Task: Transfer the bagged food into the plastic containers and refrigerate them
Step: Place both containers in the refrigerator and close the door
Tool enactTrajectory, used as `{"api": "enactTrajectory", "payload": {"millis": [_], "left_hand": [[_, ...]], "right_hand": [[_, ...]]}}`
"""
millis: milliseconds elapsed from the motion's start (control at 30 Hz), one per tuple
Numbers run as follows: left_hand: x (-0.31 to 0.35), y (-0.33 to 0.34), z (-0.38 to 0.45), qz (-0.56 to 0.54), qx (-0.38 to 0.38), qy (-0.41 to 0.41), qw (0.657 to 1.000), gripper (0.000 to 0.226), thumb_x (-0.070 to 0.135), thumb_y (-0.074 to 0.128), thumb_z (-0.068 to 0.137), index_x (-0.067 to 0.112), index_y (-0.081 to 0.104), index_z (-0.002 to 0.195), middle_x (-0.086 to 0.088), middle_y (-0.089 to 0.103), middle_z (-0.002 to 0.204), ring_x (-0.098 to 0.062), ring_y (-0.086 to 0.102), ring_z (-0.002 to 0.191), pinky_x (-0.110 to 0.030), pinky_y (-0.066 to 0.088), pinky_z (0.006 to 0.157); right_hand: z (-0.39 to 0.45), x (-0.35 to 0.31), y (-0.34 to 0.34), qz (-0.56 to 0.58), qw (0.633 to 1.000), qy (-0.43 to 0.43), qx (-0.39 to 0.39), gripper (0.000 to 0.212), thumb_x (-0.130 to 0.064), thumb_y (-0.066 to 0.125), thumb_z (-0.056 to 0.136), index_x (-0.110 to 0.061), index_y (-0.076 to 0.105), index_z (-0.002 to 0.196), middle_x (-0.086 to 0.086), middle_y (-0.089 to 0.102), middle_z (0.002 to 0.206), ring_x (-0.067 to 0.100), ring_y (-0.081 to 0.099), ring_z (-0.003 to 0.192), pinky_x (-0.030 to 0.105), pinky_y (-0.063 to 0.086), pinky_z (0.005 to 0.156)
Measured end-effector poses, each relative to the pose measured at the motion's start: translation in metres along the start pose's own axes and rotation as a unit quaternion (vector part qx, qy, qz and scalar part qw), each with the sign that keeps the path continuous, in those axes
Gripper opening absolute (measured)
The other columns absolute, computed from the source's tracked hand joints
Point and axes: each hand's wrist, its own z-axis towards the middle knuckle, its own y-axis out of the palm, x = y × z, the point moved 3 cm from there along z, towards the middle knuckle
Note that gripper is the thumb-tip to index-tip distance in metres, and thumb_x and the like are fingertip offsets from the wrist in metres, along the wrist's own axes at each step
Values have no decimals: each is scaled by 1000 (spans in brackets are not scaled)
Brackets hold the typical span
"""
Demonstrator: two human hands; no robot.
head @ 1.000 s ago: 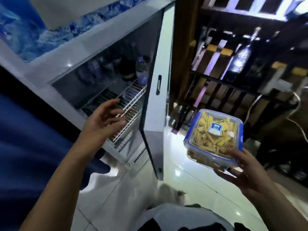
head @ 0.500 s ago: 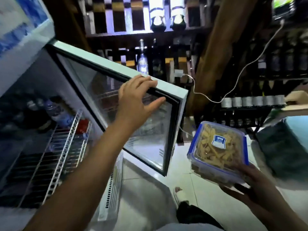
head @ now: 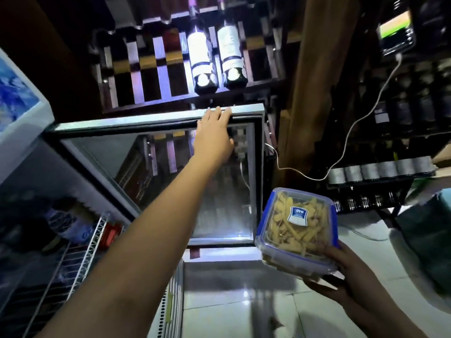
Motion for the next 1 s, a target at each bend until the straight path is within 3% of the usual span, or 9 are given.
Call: {"api": "enactTrajectory", "payload": {"millis": [300, 433, 600, 667, 733, 833, 900, 1000], "left_hand": [[-7, 23, 86, 39, -29, -76, 996, 71, 16, 65, 86, 14, 35, 151, -10, 38, 153, -33, 31, 141, -48, 35, 113], [-5, 26, 92, 40, -2, -96, 995, 64, 22, 60, 87, 15, 40, 147, -9, 44, 147, -31, 35, 138, -46, 37, 111], [-12, 15, 39, -109, 54, -78, 989, 65, 19, 59, 88, 18, 41, 151, -9, 31, 160, -24, 23, 150, -37, 21, 123], [-19, 16, -13, -195, 67, -96, 974, 60, 17, 62, 88, 19, 48, 146, -6, 40, 156, -21, 33, 146, -36, 26, 122], [-25, 27, -83, -319, 11, -197, 927, 55, 18, 69, 91, 23, 53, 143, 1, 52, 147, -16, 45, 138, -32, 36, 115], [-22, 42, -198, -481, -78, -389, 782, 61, 40, 75, 85, 35, 52, 142, 7, 55, 143, -16, 54, 130, -43, 46, 109], [-18, 41, -258, -534, -63, -471, 699, 56, 41, 73, 87, 38, 53, 139, 11, 61, 139, -12, 60, 125, -47, 50, 105], [-15, 26, -309, -572, 6, -543, 615, 49, 34, 65, 89, 35, 55, 137, 10, 68, 129, -11, 65, 119, -47, 51, 103]], "right_hand": [[56, -51, -5, -26, 999, -24, -33, 33, -10, 75, 75, -24, 74, 106, 10, 76, 103, 42, 69, 100, 66, 55, 84], [74, -63, -8, -43, 996, -40, -62, 36, -12, 73, 77, -25, 72, 111, 7, 76, 107, 39, 71, 99, 62, 56, 85], [90, -60, 4, -72, 993, -25, -95, 36, -11, 71, 82, -25, 69, 115, 6, 76, 108, 35, 72, 97, 61, 56, 85], [95, -55, 16, -92, 989, -12, -116, 35, -11, 71, 84, -26, 69, 115, 4, 76, 107, 33, 73, 96, 60, 57, 84], [101, -48, 31, -120, 983, 3, -140, 33, -12, 70, 85, -27, 70, 114, 3, 76, 105, 32, 73, 94, 58, 58, 83], [108, -32, 64, -168, 967, 36, -185, 31, -14, 71, 86, -29, 70, 113, 3, 76, 105, 33, 73, 95, 59, 58, 82], [111, -17, 92, -202, 953, 60, -216, 32, -14, 71, 86, -29, 70, 114, 3, 76, 105, 34, 73, 96, 60, 58, 83], [105, 11, 139, -255, 922, 102, -271, 32, -12, 73, 84, -29, 71, 111, 5, 76, 107, 33, 72, 98, 60, 57, 84]]}}
